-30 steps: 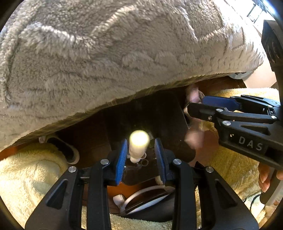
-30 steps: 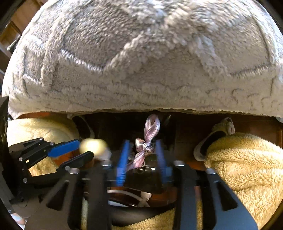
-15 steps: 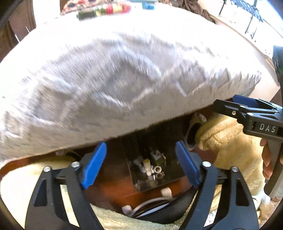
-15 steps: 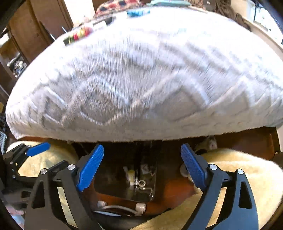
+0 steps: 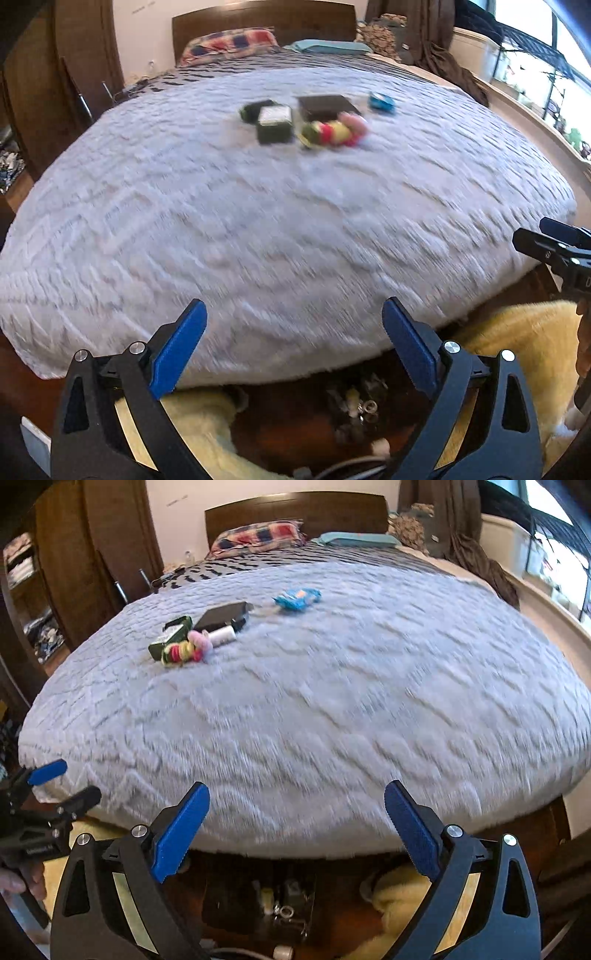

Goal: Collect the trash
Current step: 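Raise both open grippers back over the remaining items on the bed, then grasp the fuzzy caterpillar toy with the right gripper while the left gripper grasps the green lotion bottle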

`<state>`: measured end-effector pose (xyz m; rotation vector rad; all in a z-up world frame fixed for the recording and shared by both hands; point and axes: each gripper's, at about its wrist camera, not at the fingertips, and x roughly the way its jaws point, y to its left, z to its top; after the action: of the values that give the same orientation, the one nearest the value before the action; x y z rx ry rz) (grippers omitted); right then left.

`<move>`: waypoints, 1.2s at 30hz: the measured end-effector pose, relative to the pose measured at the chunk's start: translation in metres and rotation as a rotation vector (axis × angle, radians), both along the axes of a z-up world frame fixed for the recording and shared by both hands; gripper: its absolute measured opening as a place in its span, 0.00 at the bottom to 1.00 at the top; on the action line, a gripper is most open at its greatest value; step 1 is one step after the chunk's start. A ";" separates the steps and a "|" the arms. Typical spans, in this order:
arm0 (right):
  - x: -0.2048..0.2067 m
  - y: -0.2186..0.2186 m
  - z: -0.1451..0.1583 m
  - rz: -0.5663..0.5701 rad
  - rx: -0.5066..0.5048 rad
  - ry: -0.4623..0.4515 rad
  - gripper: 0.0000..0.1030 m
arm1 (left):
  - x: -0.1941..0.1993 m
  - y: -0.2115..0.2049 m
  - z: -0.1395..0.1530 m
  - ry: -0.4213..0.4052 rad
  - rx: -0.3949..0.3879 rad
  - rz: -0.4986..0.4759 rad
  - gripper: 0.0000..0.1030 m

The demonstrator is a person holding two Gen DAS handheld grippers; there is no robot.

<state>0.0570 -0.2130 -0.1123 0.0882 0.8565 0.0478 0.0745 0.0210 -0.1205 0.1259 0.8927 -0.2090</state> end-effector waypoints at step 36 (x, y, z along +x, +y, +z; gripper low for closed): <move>0.157 0.086 -0.002 0.122 -0.004 -0.001 0.64 | 0.133 0.018 0.010 0.003 0.019 -0.025 0.88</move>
<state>0.2139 -0.1269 -0.1146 0.0324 0.8604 0.1601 0.2075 0.0385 -0.1106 0.1540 0.8968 -0.2240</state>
